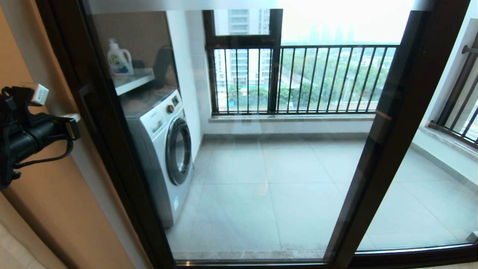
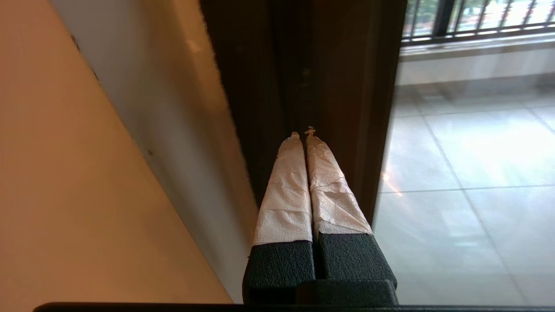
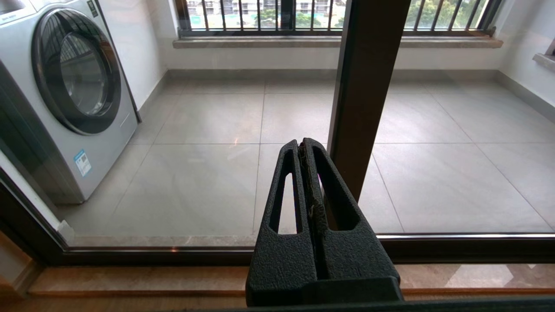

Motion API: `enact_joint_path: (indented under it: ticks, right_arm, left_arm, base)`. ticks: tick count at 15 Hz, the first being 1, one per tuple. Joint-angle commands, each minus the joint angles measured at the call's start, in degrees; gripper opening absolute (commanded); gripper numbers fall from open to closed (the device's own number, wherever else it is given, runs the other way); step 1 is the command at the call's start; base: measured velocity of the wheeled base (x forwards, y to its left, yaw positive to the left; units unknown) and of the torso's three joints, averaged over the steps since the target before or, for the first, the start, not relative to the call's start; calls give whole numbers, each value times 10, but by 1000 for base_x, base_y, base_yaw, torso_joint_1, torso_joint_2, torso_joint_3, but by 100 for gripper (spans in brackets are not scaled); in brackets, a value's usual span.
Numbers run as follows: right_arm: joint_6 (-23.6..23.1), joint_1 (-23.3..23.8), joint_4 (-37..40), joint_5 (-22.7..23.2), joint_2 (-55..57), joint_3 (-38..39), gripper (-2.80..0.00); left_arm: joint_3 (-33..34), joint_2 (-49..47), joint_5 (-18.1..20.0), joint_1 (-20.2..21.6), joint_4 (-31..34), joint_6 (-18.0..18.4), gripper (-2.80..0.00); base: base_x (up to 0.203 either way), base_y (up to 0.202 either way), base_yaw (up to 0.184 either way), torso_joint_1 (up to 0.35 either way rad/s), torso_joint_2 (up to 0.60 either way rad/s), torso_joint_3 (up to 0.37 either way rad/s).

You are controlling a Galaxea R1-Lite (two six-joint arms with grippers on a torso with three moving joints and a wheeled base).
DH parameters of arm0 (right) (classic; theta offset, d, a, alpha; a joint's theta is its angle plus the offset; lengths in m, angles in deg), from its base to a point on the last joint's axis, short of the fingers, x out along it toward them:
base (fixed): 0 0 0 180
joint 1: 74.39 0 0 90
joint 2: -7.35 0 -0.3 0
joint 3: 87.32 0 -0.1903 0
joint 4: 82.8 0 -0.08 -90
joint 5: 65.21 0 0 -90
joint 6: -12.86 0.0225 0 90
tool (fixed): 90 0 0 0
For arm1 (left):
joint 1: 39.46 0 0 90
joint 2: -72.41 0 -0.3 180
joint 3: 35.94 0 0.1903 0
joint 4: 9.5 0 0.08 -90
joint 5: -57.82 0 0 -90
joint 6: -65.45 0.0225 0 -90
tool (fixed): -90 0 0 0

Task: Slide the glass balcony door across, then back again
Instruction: Close the slid door

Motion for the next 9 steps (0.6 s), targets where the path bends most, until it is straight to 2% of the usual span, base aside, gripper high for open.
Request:
enact_joint_path:
  ticks: [1,3,9]
  right_arm:
    - [0,0,0,1,1,2,-280]
    - [0,0,0,0,1,2,-280]
    - [0,0,0,1,1,2,-280]
  left_arm:
    - [-18,-47,1,0,-13,3,-280]
    - [-23,-48,2,-1,-13,3,-280]
    - [-26,-40,-2,-48,-13,3,-280]
  base:
    - [0,0,0,0,0,0]
    - [0,0,0,0,0,0]
    - [0,0,0,0,0,0]
